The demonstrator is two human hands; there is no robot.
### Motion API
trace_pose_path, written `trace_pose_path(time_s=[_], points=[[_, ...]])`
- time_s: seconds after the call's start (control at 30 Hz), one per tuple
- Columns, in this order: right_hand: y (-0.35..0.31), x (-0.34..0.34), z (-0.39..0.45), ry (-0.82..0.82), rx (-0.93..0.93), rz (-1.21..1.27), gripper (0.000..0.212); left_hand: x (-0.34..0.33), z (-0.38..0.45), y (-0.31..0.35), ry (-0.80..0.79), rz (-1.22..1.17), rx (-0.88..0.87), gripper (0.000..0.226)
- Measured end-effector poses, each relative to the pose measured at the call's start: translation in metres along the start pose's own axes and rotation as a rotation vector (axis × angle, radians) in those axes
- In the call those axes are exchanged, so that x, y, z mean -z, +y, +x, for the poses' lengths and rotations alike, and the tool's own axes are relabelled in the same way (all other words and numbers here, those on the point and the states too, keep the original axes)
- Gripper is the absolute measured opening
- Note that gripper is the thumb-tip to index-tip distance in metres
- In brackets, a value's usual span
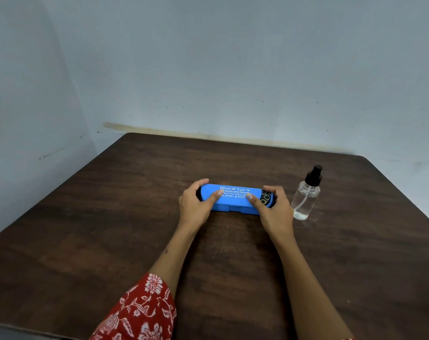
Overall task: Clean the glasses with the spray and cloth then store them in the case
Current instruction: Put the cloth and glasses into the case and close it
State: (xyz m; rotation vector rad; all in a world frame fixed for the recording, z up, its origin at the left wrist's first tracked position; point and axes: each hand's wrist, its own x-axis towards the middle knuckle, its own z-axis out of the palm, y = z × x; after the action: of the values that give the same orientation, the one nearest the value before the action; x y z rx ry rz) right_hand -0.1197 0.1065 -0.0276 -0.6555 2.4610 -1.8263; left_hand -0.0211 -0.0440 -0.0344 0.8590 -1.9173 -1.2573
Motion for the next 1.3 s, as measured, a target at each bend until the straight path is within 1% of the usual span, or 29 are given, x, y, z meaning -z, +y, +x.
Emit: trace_pose_path(time_s=[0.4, 0.83, 1.03, 1.17, 1.3], points=[[0.006, 0.003, 0.007, -0.021, 0.028, 0.003, 0.044, 0.004, 0.006, -0.006, -0.068, 0.003, 0.000, 0.063], [0.008, 0.003, 0.008, -0.025, 0.041, -0.011, 0.047, 0.005, 0.007, -0.006, -0.103, 0.068, -0.023, 0.063], [0.009, 0.002, 0.008, -0.021, 0.047, -0.015, 0.048, 0.011, 0.009, -0.004, -0.153, 0.142, -0.070, 0.061], [0.011, 0.000, 0.009, -0.008, 0.059, -0.034, 0.049, 0.012, 0.006, 0.001, -0.145, 0.175, -0.112, 0.060], [0.011, -0.003, 0.003, 0.017, 0.080, -0.055, 0.053, 0.012, 0.002, 0.001, -0.146, 0.175, -0.115, 0.062]])
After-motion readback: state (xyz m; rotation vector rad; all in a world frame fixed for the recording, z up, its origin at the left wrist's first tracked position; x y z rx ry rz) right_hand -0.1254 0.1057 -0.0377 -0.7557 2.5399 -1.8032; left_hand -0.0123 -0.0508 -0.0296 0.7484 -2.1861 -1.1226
